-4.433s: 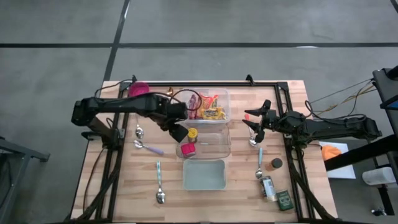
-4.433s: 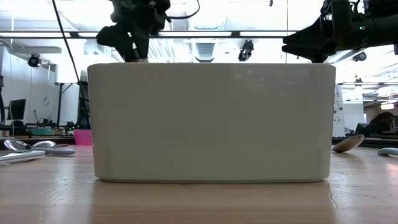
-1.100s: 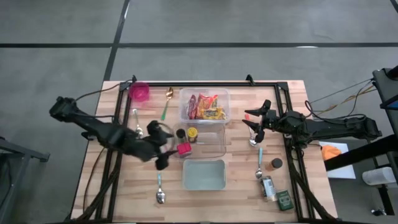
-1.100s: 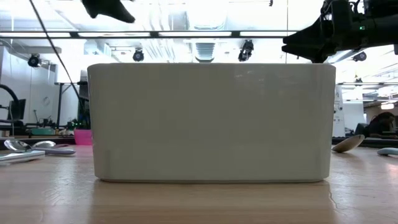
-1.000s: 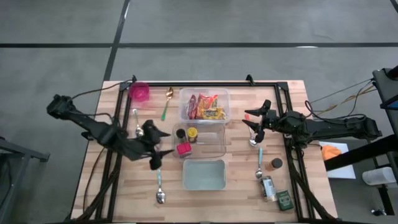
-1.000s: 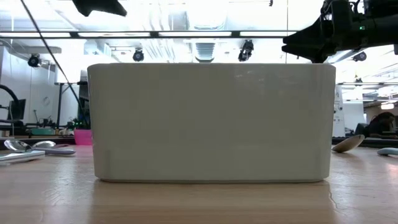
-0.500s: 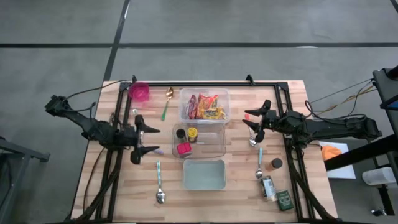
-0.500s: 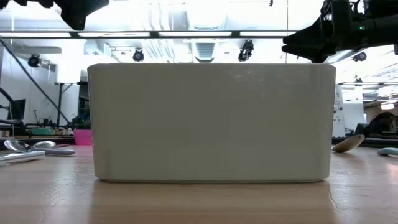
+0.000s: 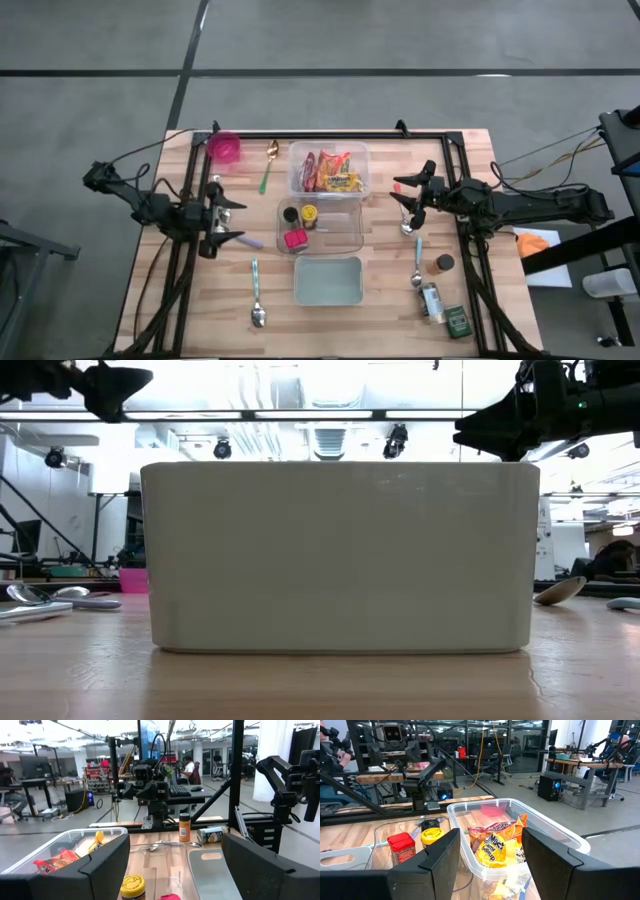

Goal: Pick & Place Food Item
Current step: Put the orange spice bottle into the transparent bin

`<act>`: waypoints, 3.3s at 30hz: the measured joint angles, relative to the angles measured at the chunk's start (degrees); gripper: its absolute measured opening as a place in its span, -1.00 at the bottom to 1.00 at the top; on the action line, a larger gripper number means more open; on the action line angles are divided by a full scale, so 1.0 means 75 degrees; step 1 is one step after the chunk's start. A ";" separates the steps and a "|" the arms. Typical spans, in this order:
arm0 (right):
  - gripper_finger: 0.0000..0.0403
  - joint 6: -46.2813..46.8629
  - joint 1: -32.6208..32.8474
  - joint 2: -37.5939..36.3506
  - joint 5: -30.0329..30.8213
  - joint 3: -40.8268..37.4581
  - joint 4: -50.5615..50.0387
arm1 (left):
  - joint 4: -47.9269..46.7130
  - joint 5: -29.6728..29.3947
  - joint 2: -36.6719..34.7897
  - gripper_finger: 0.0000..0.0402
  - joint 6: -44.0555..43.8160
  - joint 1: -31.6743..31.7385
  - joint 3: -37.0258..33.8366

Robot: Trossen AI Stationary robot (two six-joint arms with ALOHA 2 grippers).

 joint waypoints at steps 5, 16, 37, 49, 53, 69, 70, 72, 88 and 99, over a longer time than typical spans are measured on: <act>0.05 0.0000 0.0001 0.0000 0.0000 0.0000 0.0000 | -0.0050 0.0000 -0.0658 0.58 0.0051 0.0000 -0.0341; 0.05 0.0000 0.0001 0.0000 0.0002 0.0000 0.0000 | -0.0347 0.0003 -0.0906 0.58 -0.0131 0.0000 -0.0440; 0.05 0.0000 -0.0001 0.0000 0.0001 0.0000 0.0000 | -0.0466 0.0000 -0.0903 0.58 -0.0181 -0.0006 -0.0440; 0.05 0.0000 -0.0001 0.0000 0.0000 0.0000 0.0000 | -0.0466 0.0000 -0.0903 0.58 -0.0183 -0.0003 -0.0437; 0.05 0.0000 0.0000 0.0000 0.0001 0.0000 0.0000 | -0.0466 0.0000 -0.0903 0.58 -0.0186 -0.0003 -0.0436; 0.05 0.0001 -0.0001 0.0004 0.0011 0.0000 0.0058 | -0.0471 0.0000 -0.0903 0.58 -0.0202 0.0000 -0.0434; 0.05 0.0002 -0.0001 0.0023 0.0008 0.0000 0.0053 | -0.0486 0.0000 -0.0903 0.58 -0.0201 0.0000 -0.0434; 0.05 0.0006 -0.0001 0.0041 0.0008 0.0000 0.0050 | -0.0540 0.0000 -0.0903 0.58 -0.0201 0.0000 -0.0434; 0.05 0.2405 -0.0016 0.0765 -0.0219 0.0294 -0.1396 | -0.2772 0.0000 -0.0901 0.58 -0.0181 0.0000 -0.0434; 0.05 0.4290 0.0589 0.2347 -0.0461 0.4002 -0.7941 | -0.5101 0.0001 -0.0899 0.58 -0.0185 0.0000 -0.0443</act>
